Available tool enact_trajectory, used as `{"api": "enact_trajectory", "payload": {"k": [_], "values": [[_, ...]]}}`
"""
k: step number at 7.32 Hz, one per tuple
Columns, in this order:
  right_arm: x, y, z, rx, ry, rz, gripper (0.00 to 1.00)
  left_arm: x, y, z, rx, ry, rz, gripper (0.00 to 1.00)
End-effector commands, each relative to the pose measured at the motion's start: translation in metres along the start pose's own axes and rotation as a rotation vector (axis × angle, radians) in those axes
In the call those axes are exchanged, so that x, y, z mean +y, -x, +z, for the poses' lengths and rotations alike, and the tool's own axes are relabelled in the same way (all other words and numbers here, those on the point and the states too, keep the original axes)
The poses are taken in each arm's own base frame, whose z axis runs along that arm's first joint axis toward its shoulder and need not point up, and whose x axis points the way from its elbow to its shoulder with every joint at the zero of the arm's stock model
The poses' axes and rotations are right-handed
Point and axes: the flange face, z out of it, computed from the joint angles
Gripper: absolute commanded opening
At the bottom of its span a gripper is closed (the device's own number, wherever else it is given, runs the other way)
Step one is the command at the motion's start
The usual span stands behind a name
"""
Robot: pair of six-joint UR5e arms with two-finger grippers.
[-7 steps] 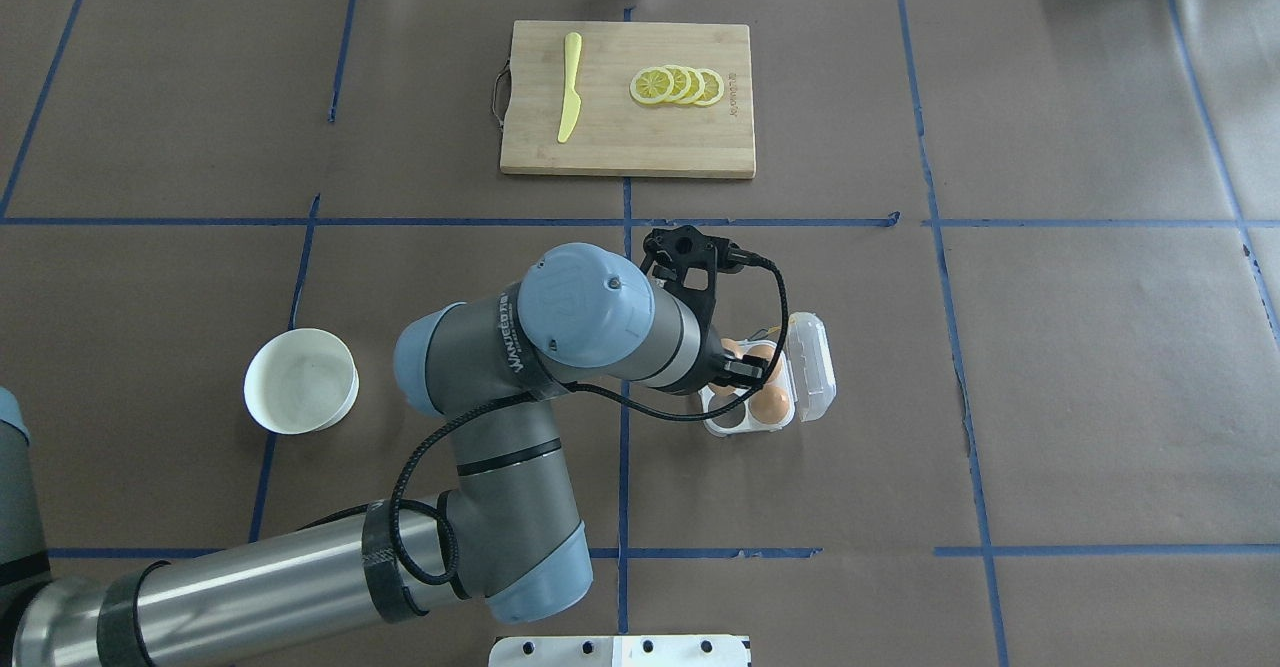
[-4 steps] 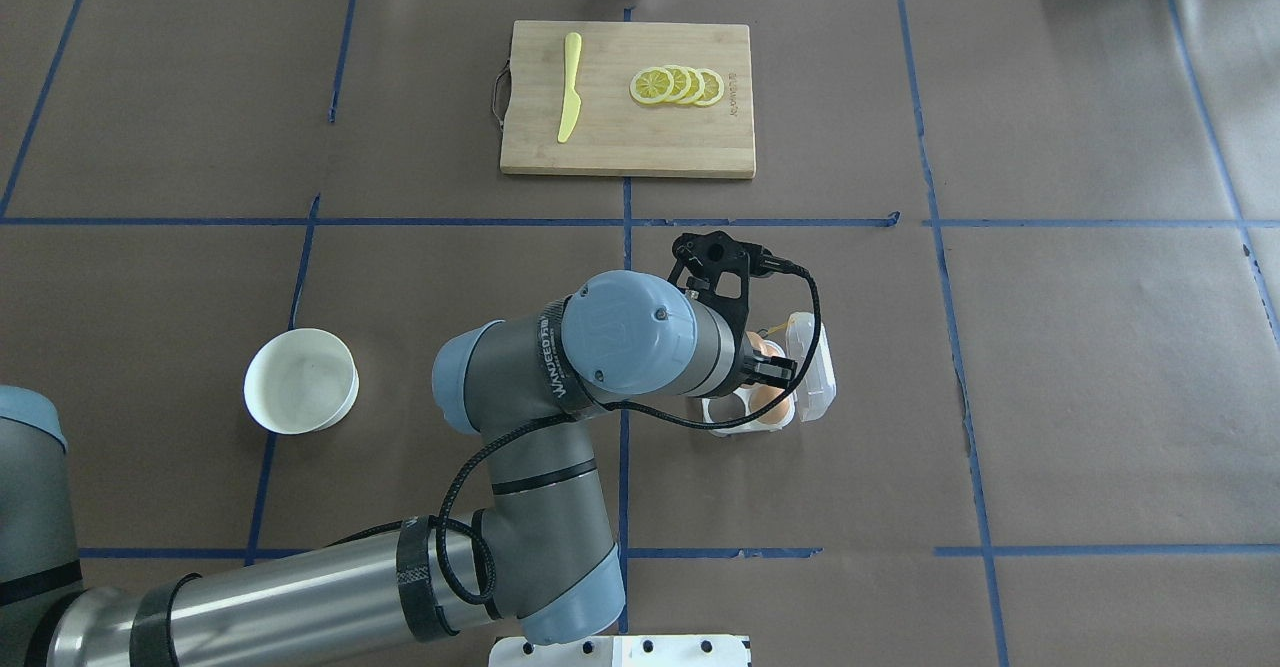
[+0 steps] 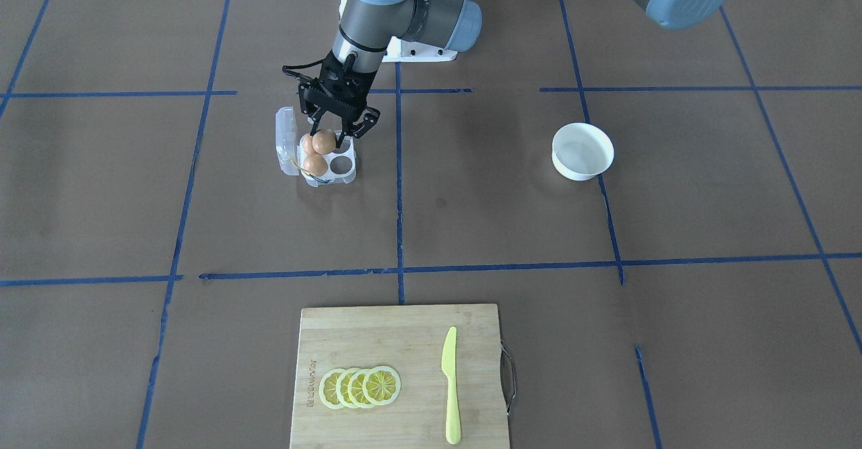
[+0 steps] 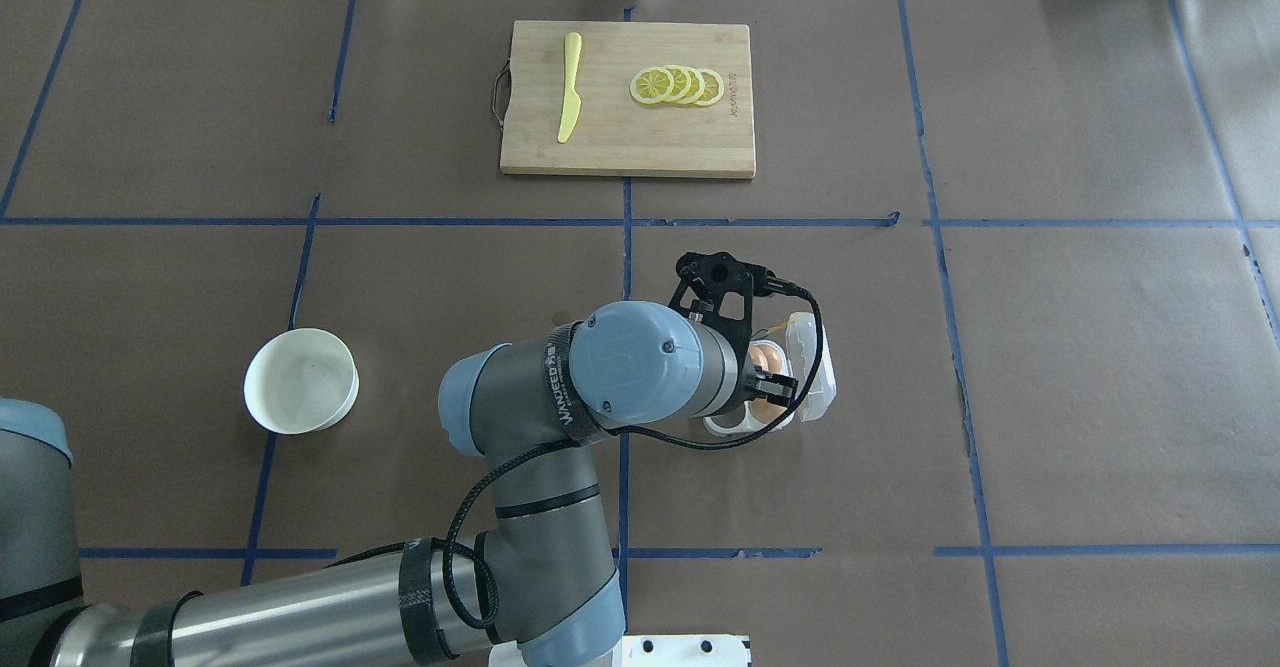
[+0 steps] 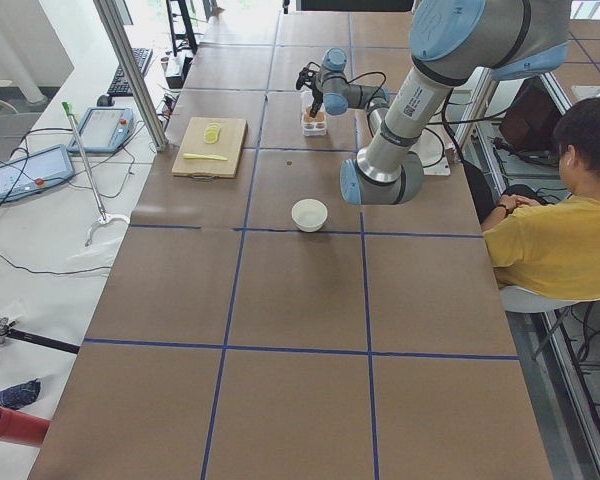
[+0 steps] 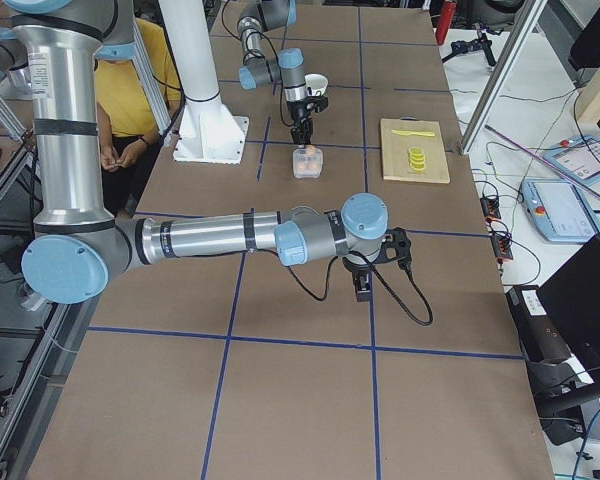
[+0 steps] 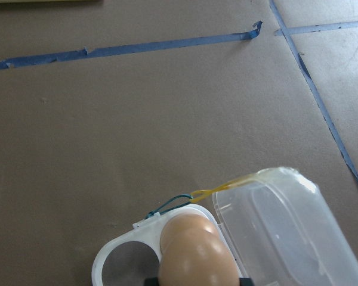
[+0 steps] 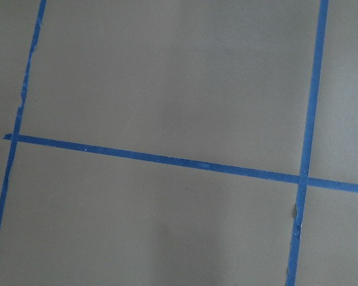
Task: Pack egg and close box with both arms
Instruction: 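Lower the egg into the empty carton slot and open the left gripper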
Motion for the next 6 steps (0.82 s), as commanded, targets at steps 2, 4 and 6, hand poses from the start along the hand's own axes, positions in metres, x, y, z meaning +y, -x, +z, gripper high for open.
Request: {"api": "enact_trajectory", "payload": {"k": [2,4,6], "values": [[-0.0008,0.0003,0.0002,0.000,-0.001,-0.001,1.00,0.0076,-0.0049,0.0032,0.003,0.010,0.004,0.00],[-0.0008,0.0010,-0.0002,-0.002,-0.002,-0.002,1.00,0.0057,-0.0031,0.0028,-0.004,-0.004,0.004,0.05],[-0.0010,0.0015,-0.0007,0.000,-0.003,-0.003,1.00,0.0066,-0.0001,0.0042,-0.010,-0.006,0.005,0.14]]}}
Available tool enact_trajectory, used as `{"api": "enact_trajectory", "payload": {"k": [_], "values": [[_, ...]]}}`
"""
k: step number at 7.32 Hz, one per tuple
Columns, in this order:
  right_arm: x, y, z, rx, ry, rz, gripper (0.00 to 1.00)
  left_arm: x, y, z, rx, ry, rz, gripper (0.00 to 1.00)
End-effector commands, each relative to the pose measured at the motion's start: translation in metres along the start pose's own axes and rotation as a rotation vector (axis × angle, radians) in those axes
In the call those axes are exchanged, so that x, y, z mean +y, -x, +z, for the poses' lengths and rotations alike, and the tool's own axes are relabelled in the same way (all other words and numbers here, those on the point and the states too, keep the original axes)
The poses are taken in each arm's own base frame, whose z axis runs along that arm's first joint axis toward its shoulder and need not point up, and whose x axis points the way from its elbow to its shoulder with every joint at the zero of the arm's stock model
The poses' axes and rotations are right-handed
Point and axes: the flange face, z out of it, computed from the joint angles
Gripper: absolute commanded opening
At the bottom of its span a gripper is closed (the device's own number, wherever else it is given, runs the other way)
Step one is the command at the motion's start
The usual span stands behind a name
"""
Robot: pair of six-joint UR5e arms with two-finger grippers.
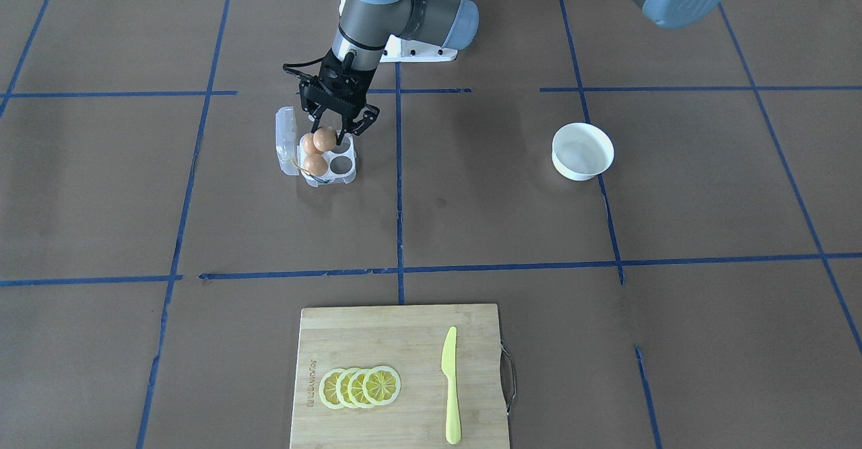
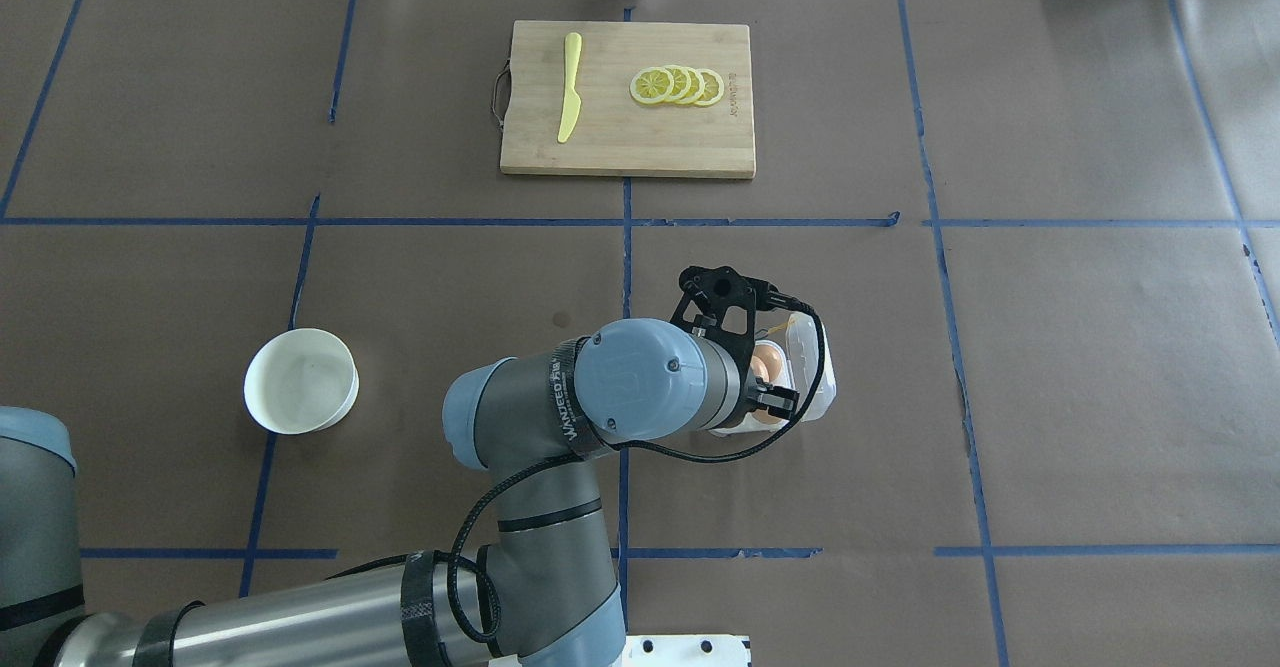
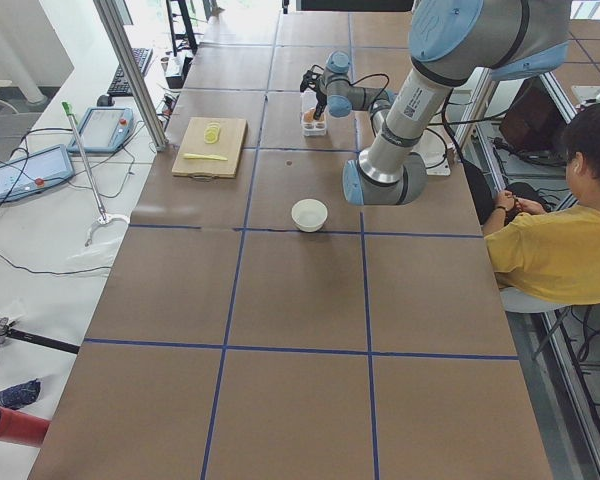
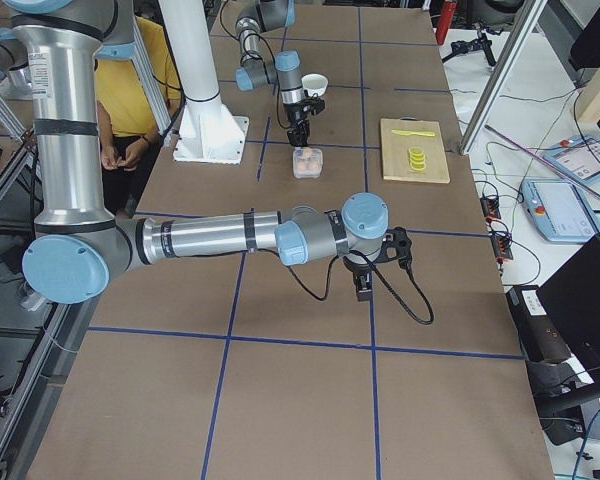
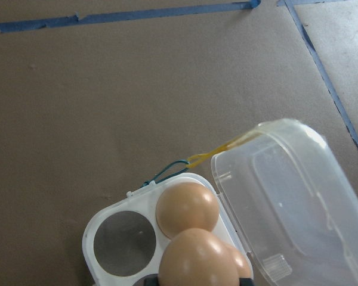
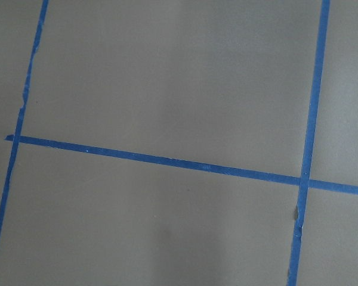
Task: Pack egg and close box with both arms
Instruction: 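Lower the egg into the empty carton slot and open the left gripper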
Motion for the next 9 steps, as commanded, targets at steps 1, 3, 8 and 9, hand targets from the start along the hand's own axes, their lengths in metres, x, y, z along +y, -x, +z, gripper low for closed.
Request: {"api": "enact_trajectory", "payload": {"k": [1,3,8,9], "values": [[0.0000,-0.0002,-0.0007,-0.001,-0.001,0.001,1.00,0.0011,0.0042,0.0018,-0.007,0.000,0.000,0.14],[0.0001,-0.0005,0.0004,0.000,0.001,0.001,1.00,0.0009,0.0036,0.0006,-0.005,0.000,0.000,0.31],[0.0000,0.0001,-0.0001,0.000,0.000,0.000,1.00,0.0040,0.0096,0.0008,-0.010,0.002,0.000,0.85],[0.0001,-0.0005,0.0004,0.001,0.001,0.001,1.00,0.0038,0.0091,0.0000,-0.007,0.000,-0.002,0.85]]}}
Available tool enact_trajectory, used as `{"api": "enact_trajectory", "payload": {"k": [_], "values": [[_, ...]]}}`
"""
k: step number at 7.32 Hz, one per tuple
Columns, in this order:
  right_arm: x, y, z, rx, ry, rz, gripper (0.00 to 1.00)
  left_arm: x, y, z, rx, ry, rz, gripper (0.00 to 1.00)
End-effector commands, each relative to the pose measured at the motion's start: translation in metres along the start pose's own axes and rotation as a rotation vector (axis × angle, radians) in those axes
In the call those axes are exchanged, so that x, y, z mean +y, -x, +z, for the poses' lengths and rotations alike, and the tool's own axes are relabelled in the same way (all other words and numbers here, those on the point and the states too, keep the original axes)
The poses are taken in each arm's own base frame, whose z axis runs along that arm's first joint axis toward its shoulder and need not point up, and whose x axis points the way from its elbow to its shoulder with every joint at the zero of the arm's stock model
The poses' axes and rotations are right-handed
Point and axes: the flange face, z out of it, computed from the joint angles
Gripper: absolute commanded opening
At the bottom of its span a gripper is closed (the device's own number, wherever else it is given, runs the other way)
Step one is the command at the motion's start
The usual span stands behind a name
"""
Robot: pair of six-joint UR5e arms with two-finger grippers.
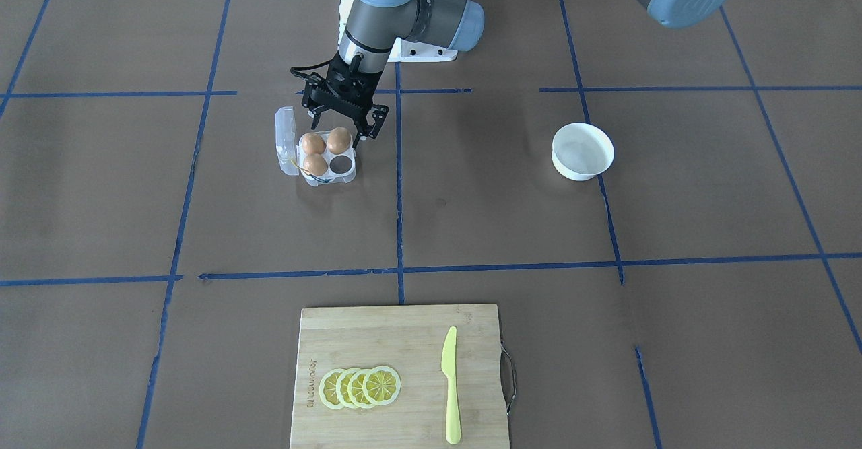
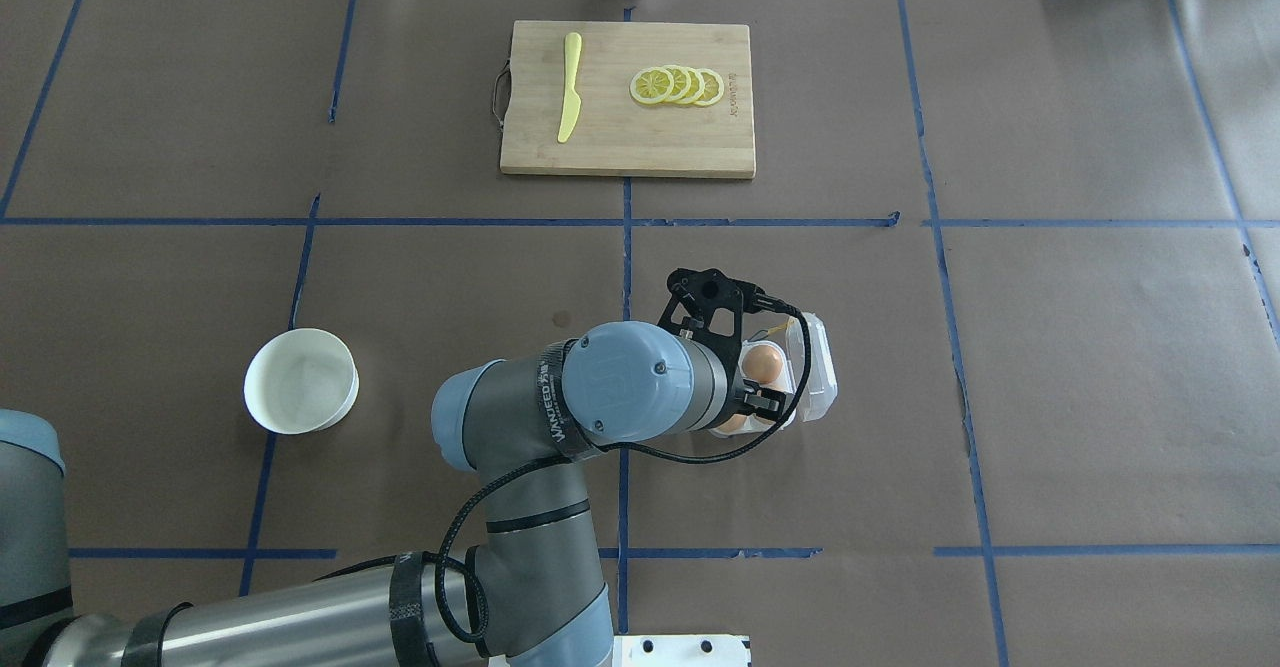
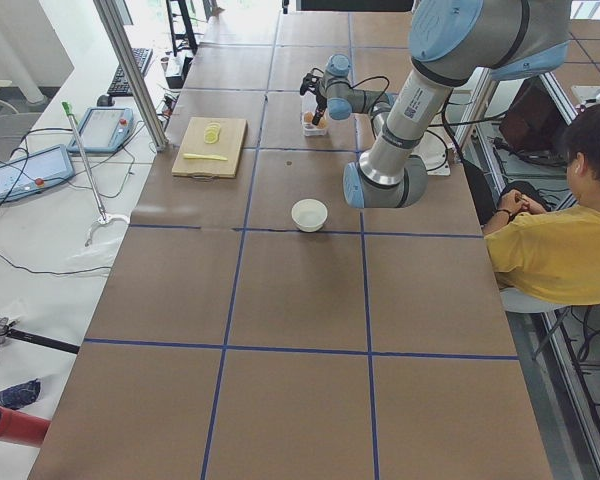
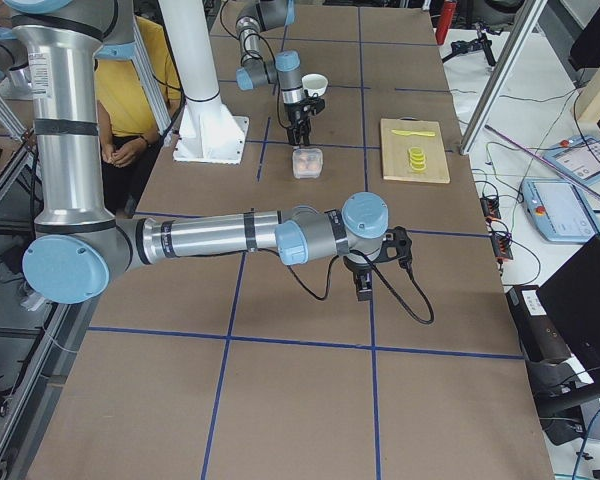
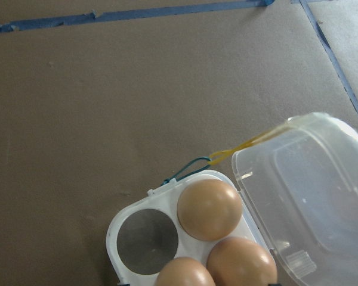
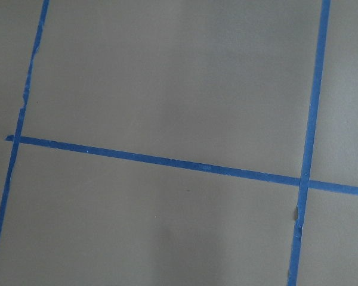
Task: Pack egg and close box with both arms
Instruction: 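Raise the left gripper away from the carton while the right arm approaches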
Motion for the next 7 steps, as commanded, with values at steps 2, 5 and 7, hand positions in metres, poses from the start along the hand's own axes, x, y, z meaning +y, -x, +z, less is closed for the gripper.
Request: {"api": "enact_trajectory", "payload": {"k": [2,5,7], "values": [[-0.002,0.005,0.000,-0.002,-0.002,0.023,1.00,-0.012,-0.002,-0.021,0.025,-0.027,0.012,0.85],[-0.008,0.077,0.042,-0.078,-0.043,0.141,1.00,-0.033,0.059,-0.063,0.011,-0.090,0.081,0.85],[0.006,0.163,0.102,-0.126,-0.103,0.259,1.00,-0.066,0.099,-0.079,0.006,-0.069,0.112,0.85]]}}
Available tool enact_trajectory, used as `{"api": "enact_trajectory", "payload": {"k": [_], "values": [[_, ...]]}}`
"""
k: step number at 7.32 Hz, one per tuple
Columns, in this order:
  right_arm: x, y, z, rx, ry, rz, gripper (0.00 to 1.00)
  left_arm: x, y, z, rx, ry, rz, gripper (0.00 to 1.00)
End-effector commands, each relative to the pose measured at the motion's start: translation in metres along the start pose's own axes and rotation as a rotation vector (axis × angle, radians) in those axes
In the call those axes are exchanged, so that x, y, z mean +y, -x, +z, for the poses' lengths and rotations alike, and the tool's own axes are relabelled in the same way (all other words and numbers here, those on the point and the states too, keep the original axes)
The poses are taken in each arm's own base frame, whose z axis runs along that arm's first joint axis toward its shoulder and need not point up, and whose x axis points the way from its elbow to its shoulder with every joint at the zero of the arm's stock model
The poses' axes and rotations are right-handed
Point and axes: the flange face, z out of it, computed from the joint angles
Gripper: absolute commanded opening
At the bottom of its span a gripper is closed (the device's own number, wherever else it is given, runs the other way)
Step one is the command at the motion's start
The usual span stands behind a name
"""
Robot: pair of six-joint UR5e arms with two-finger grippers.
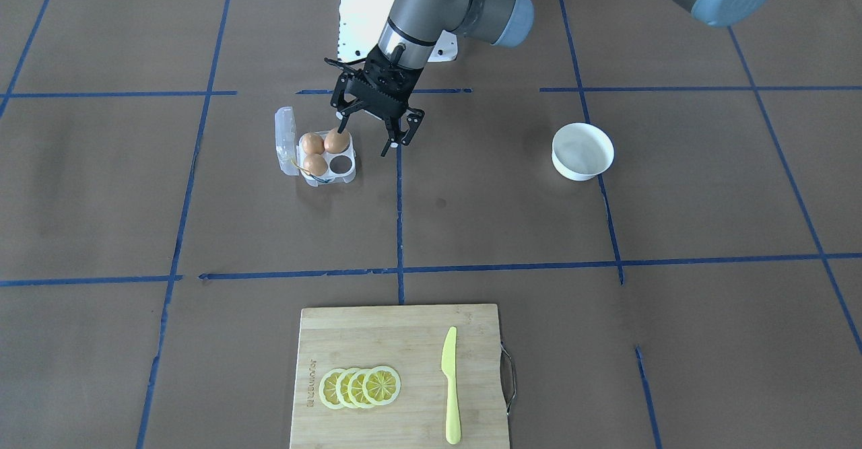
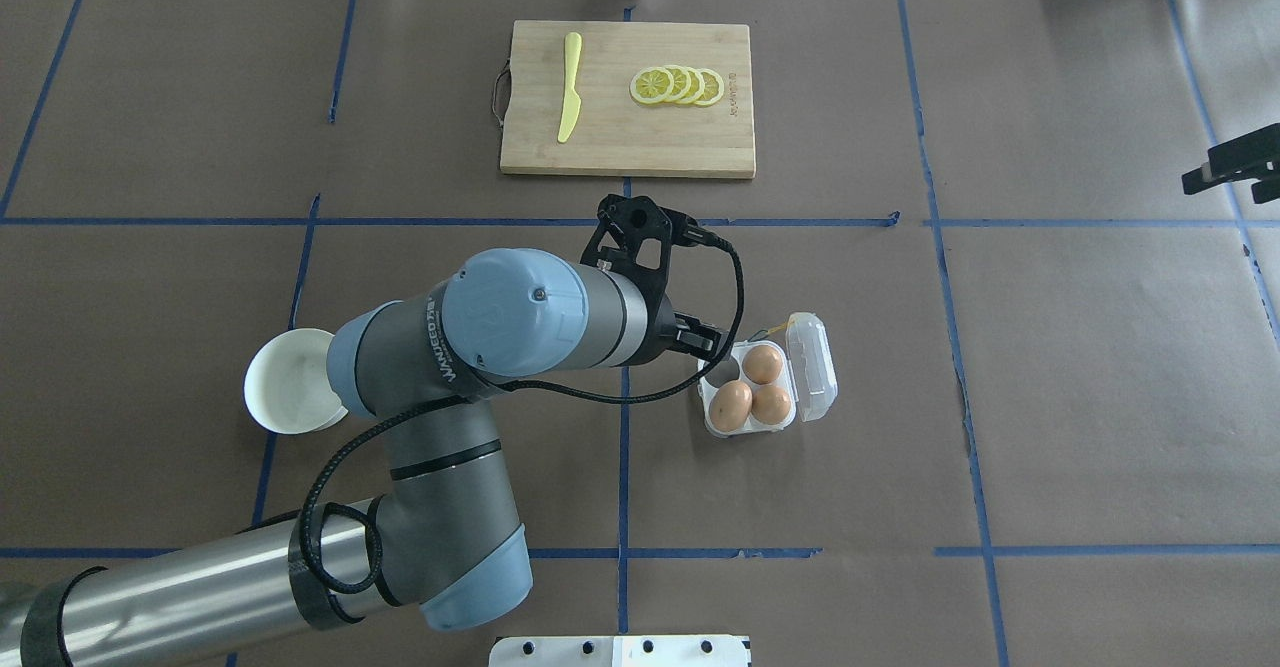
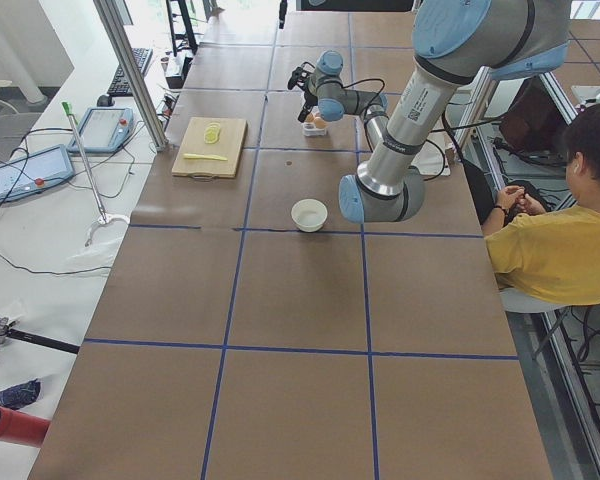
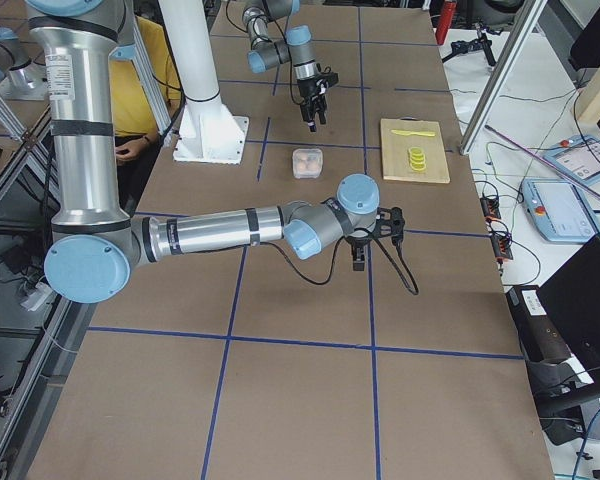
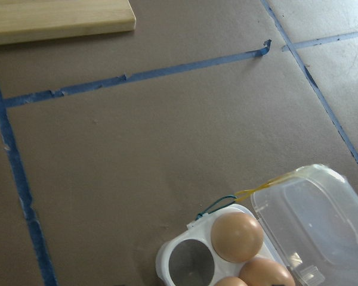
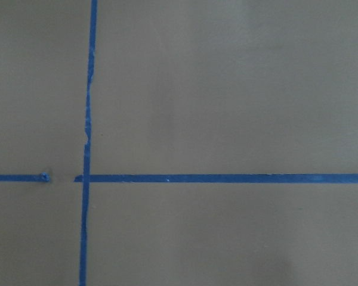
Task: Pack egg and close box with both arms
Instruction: 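Raise the left gripper away from the carton while the right arm approaches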
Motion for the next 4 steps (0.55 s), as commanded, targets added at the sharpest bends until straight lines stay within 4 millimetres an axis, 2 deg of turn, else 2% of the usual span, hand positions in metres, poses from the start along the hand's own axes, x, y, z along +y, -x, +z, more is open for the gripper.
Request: {"api": "enact_trajectory", "payload": {"k": [1,2,4], "values": [[0.049,0.091,0.075,-0.076,-0.079,0.116,1.00,-0.037,0.061,-0.021,-0.016,0.013,0.027,0.85],[0.073,0.122,0.092,-0.092,-0.065,0.153,1.00,-0.055,0.096,-0.034,-0.043,0.002,0.078,0.85],[0.114,0.160,0.117,-0.116,0.021,0.116,1.00,-0.077,0.149,-0.054,-0.068,-0.002,0.086,0.85]]}}
